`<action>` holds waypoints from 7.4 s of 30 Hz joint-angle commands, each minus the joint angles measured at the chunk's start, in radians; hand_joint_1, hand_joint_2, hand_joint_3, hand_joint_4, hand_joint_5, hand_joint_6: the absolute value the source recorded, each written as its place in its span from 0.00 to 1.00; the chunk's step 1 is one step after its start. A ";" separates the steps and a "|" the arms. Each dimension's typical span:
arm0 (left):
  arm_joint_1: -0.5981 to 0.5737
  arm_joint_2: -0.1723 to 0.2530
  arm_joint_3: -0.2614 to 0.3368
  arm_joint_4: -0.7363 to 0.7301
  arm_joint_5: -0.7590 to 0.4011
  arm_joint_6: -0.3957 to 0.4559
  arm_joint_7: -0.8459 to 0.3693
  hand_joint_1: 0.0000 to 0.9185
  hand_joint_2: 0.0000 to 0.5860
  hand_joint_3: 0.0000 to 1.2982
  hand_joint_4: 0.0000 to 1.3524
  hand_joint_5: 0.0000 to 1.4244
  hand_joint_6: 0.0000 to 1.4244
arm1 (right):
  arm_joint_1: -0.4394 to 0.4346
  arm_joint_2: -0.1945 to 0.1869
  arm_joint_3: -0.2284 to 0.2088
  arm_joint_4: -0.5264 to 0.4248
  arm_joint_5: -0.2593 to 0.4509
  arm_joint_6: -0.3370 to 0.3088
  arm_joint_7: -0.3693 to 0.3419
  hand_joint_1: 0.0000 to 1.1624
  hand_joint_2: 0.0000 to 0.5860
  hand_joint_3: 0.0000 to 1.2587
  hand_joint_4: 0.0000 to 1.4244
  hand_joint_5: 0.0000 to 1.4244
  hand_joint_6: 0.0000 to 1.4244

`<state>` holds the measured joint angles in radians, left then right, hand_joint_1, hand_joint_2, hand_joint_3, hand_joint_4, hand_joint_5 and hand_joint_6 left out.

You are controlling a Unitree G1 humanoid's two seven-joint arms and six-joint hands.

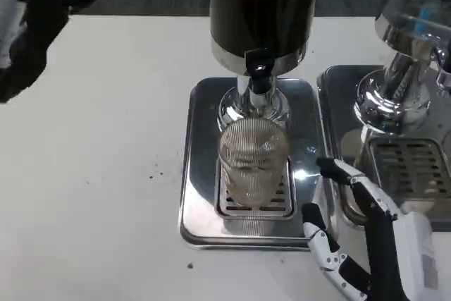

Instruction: Grasp the cup under the faucet to collect the drink, then remove the cup.

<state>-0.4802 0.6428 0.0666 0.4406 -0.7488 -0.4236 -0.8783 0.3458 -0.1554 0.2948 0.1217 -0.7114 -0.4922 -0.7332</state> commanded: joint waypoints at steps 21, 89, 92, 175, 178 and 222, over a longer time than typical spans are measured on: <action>-0.257 -0.209 0.015 0.195 0.201 0.464 -0.318 0.00 0.12 0.15 0.09 0.13 0.09 | -0.037 0.045 -0.006 0.079 0.036 -0.052 -0.015 0.32 0.64 0.24 0.15 0.17 0.18; -0.312 -0.231 -0.111 0.665 0.683 -0.455 -0.169 0.00 0.13 0.16 0.10 0.12 0.05 | -0.065 0.022 -0.045 0.065 0.163 -0.030 0.264 0.33 0.44 0.02 0.00 0.00 0.03; -0.311 -0.224 -0.125 0.669 0.698 -0.480 -0.154 0.00 0.13 0.16 0.10 0.12 0.05 | -0.073 0.017 -0.049 0.066 0.175 -0.028 0.292 0.36 0.41 0.01 0.00 0.00 0.03; -0.279 -0.153 -0.235 0.659 0.820 -0.692 0.063 0.00 0.11 0.17 0.09 0.08 0.02 | -0.367 0.030 -0.099 0.309 0.415 -0.056 0.607 0.46 0.37 0.01 0.00 0.00 0.06; -0.277 -0.151 -0.238 0.657 0.820 -0.692 0.068 0.00 0.11 0.17 0.09 0.08 0.02 | -0.378 0.030 -0.098 0.322 0.417 -0.058 0.613 0.46 0.37 0.01 0.00 0.00 0.06; -0.268 -0.133 -0.244 0.653 0.822 -0.697 0.113 0.00 0.11 0.17 0.10 0.08 0.03 | -0.464 0.048 -0.096 0.422 0.433 -0.081 0.640 0.45 0.39 0.03 0.00 0.01 0.07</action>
<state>-0.7914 0.4683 -0.1763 1.0648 0.0461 -1.1711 -0.7497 -0.1052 -0.1098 0.2038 0.5396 -0.2878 -0.5572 -0.0984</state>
